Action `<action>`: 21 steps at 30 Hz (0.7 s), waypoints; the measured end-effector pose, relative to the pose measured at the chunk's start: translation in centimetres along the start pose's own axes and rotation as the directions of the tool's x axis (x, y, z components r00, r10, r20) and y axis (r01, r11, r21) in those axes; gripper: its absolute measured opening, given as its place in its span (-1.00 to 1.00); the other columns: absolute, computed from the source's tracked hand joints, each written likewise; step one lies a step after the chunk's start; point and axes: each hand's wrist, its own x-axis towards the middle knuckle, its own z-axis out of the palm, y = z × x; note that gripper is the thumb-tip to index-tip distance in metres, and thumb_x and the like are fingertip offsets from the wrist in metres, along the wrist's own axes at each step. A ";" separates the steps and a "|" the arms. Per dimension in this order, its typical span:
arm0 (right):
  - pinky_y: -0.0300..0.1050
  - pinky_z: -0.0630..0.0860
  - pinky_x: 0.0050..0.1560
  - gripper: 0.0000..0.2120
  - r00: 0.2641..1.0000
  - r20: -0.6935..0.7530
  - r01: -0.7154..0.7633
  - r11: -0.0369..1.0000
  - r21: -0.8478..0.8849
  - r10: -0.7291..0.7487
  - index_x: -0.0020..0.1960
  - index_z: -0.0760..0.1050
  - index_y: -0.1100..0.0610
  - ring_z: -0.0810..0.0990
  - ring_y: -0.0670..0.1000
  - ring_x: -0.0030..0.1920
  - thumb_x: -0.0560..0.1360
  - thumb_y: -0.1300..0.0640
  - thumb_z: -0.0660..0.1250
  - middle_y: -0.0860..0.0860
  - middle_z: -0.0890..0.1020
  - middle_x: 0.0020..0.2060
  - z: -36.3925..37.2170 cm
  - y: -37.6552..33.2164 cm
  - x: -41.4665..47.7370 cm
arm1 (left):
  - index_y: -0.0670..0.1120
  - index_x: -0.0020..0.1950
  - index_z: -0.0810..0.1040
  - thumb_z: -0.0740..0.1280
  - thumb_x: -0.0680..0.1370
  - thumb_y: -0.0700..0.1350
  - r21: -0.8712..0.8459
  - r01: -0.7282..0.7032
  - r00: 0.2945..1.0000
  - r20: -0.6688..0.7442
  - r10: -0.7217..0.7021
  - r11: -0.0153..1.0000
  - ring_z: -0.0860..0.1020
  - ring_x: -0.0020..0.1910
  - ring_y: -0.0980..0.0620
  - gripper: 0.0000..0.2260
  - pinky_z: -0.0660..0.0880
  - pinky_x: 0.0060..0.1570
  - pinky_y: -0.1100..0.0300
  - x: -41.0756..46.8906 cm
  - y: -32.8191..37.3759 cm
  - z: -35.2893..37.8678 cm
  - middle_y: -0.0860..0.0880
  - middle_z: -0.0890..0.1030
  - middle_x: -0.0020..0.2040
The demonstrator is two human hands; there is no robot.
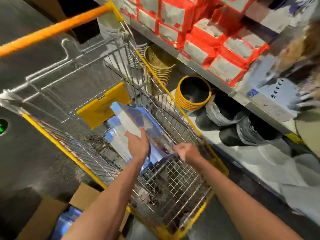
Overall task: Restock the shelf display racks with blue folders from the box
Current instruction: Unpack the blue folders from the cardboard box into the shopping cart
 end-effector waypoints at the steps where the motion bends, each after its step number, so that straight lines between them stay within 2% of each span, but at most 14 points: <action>1: -0.09 0.38 -0.12 -0.68 1.000 0.020 -0.005 1.000 -0.005 0.005 0.03 0.60 0.29 0.52 0.05 -0.12 0.66 0.05 0.22 0.19 0.61 -0.08 0.4 -0.3 0.8 | -0.31 0.50 0.14 0.21 0.68 0.06 0.011 0.004 1.000 0.006 -0.004 1.000 0.58 -0.21 -0.14 -0.42 0.35 -0.18 0.09 1.4 -0.1 0.4 -0.09 0.56 -0.25; 4: -0.10 0.38 -0.16 -0.69 0.997 0.038 -0.066 0.997 0.028 0.064 -0.05 0.55 0.22 0.45 -0.03 -0.28 0.66 0.01 0.19 0.06 0.55 -0.24 1.0 0.0 1.5 | -0.31 0.51 0.12 0.21 0.68 0.06 0.011 0.028 0.999 0.020 -0.028 1.000 0.56 -0.21 -0.12 -0.41 0.38 -0.25 0.08 3.9 -0.2 1.4 -0.15 0.59 -0.17; 6: -0.16 0.42 -0.22 -0.70 0.994 0.043 -0.102 0.992 0.070 0.099 0.06 0.55 0.16 0.50 -0.04 -0.25 0.66 -0.05 0.19 0.03 0.59 -0.18 0.8 0.3 1.9 | -0.27 0.54 0.05 0.21 0.68 0.10 0.026 0.039 0.998 0.039 -0.040 0.999 0.60 -0.13 -0.20 -0.37 0.51 -0.16 -0.01 5.5 -0.3 2.3 -0.23 0.63 -0.09; 8: -0.19 0.44 -0.23 -0.69 0.993 0.039 -0.116 0.991 0.063 0.113 0.13 0.54 0.10 0.55 -0.05 -0.18 0.64 -0.11 0.20 0.00 0.62 -0.09 0.6 0.5 2.4 | -0.23 0.54 0.03 0.21 0.67 0.10 0.029 0.066 0.995 0.067 -0.067 0.997 0.62 -0.06 -0.25 -0.37 0.56 -0.06 -0.05 6.8 -0.4 3.1 -0.27 0.64 -0.02; 10: -0.19 0.43 -0.19 -0.66 0.992 0.029 -0.124 0.990 0.064 0.122 0.19 0.53 0.08 0.57 -0.05 -0.11 0.63 -0.16 0.21 0.00 0.62 -0.02 0.6 0.8 2.8 | -0.19 0.50 0.08 0.24 0.66 0.08 0.019 0.090 0.990 0.111 -0.091 0.996 0.62 -0.07 -0.22 -0.42 0.56 -0.03 -0.03 7.8 -0.8 3.6 -0.23 0.64 -0.01; 12: -0.19 0.42 -0.18 -0.64 0.991 0.032 -0.130 0.991 0.045 0.128 0.21 0.52 0.09 0.56 -0.04 -0.10 0.63 -0.16 0.20 0.02 0.61 0.01 0.7 0.9 3.1 | -0.17 0.42 0.16 0.29 0.63 0.07 0.041 0.094 0.980 0.170 -0.099 0.995 0.63 -0.05 -0.24 -0.48 0.59 0.06 -0.11 8.3 -1.1 3.9 -0.22 0.65 0.01; 14: -0.19 0.43 -0.20 -0.66 0.992 0.031 -0.127 0.992 0.014 0.126 0.19 0.52 0.10 0.56 -0.05 -0.11 0.64 -0.13 0.19 0.02 0.61 0.00 0.7 0.8 3.3 | -0.21 0.35 0.27 0.32 0.62 0.01 0.151 0.073 0.975 0.198 -0.102 0.986 0.61 0.07 -0.27 -0.55 0.55 0.16 -0.11 8.5 -1.0 3.7 -0.21 0.62 0.09; 17: -0.22 0.40 -0.30 -0.73 0.994 0.038 -0.098 0.995 -0.004 0.098 0.09 0.51 0.12 0.53 -0.09 -0.22 0.65 -0.07 0.19 -0.01 0.59 -0.12 1.0 0.0 3.2 | -0.22 0.48 0.31 0.31 0.62 -0.02 0.238 0.003 0.983 0.178 -0.046 0.971 0.56 0.23 -0.25 -0.50 0.51 0.26 -0.07 8.4 -0.9 3.2 -0.20 0.57 0.28; 19: -0.23 0.40 -0.32 -0.72 0.996 0.044 -0.072 0.997 0.013 0.071 0.05 0.53 0.17 0.49 -0.07 -0.29 0.66 -0.02 0.19 0.03 0.58 -0.19 1.4 -0.6 3.0 | -0.17 0.49 0.34 0.30 0.60 0.01 0.213 -0.026 0.982 0.188 -0.015 0.977 0.60 0.18 -0.22 -0.49 0.55 0.20 -0.11 8.4 -1.0 3.0 -0.17 0.61 0.24; 21: -0.21 0.40 -0.30 -0.73 0.997 0.066 -0.050 0.998 0.041 0.047 -0.05 0.53 0.18 0.45 -0.06 -0.32 0.67 0.04 0.18 0.05 0.55 -0.25 1.7 -1.3 2.5 | -0.13 0.42 0.40 0.32 0.56 0.02 0.175 -0.034 0.977 0.212 -0.004 0.984 0.60 0.15 -0.14 -0.53 0.55 0.20 -0.06 7.7 -1.2 2.3 -0.03 0.60 0.21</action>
